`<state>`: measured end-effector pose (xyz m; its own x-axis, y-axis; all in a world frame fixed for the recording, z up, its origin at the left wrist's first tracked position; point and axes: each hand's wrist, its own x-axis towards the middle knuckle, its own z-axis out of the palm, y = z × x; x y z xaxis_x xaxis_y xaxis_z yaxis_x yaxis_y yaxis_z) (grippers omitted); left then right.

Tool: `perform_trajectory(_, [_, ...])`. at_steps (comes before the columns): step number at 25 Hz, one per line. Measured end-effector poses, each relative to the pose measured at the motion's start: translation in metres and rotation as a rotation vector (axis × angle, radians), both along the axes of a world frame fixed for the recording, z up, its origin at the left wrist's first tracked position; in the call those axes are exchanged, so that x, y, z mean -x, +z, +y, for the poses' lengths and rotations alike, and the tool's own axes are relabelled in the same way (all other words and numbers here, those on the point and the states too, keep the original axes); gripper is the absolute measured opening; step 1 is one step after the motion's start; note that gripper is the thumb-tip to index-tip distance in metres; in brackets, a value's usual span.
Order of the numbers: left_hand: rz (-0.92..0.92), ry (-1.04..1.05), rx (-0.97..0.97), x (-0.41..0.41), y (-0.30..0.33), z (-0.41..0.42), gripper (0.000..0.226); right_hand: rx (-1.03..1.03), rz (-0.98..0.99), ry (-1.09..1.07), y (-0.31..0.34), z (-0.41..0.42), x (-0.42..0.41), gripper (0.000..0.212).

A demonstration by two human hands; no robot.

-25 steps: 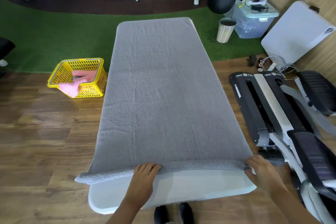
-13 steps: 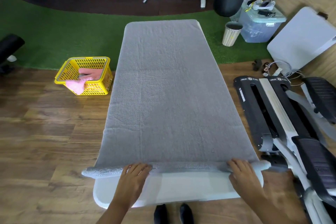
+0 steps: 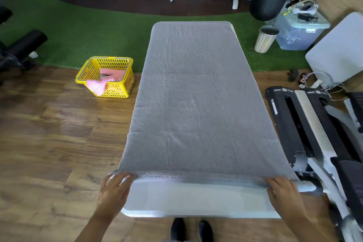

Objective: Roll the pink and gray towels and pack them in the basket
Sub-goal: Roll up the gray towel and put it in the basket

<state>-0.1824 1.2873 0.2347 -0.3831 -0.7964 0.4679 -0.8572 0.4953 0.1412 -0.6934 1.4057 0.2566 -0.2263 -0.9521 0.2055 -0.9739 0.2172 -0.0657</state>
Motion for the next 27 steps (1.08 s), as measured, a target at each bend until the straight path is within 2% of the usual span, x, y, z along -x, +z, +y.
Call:
perform_trajectory(3, [0.089, 0.121, -0.072, 0.001, -0.001, -0.001, 0.045, -0.009, 0.046, -0.015, 0.001, -0.005, -0.02, 0.044])
perform_trajectory(5, [0.147, 0.158, -0.099, 0.004, -0.002, -0.004, 0.051, -0.012, 0.06, 0.05, 0.003, -0.013, -0.046, 0.044])
perform_trajectory(9, [0.103, 0.15, -0.093, 0.005, -0.005, -0.005, 0.026, -0.015, 0.032, 0.362, 0.008, -0.047, -0.128, 0.043])
perform_trajectory(13, [0.157, 0.142, -0.175, 0.003, -0.005, -0.003, 0.033, -0.078, -0.049, 0.628, 0.007, -0.093, -0.224, 0.036])
perform_trajectory(16, [0.283, 0.073, -0.205, -0.003, -0.003, -0.007, 0.023, -0.214, -0.051, 0.759, 0.019, -0.119, -0.281, 0.028])
perform_trajectory(17, [0.375, 0.129, -0.257, -0.008, -0.003, -0.01, 0.025, -0.294, -0.047, 0.765, 0.023, -0.125, -0.293, 0.034])
perform_trajectory(19, [0.598, 0.46, -0.457, -0.015, 0.008, -0.016, 0.029, -0.372, -0.063, 0.728, 0.029, -0.133, -0.306, 0.041])
perform_trajectory(21, [0.945, 0.766, -0.887, -0.022, 0.023, -0.026, 0.033, -0.387, -0.064, 0.712, 0.028, -0.134, -0.308, 0.04])
perform_trajectory(22, [1.126, 0.848, -1.149, -0.023, 0.03, -0.031, 0.03, -0.391, -0.066, 0.716, 0.027, -0.134, -0.307, 0.039])
perform_trajectory(23, [1.228, 0.885, -1.335, -0.022, 0.038, -0.033, 0.028, -0.395, -0.058, 0.724, 0.026, -0.134, -0.306, 0.038])
perform_trajectory(25, [1.169, 0.862, -1.442, -0.022, 0.045, -0.037, 0.026, -0.436, -0.068, 0.73, 0.024, -0.137, -0.305, 0.035])
perform_trajectory(27, [1.104, 0.811, -1.405, -0.024, 0.046, -0.038, 0.027, -0.457, -0.132, 0.725, 0.023, -0.139, -0.306, 0.027])
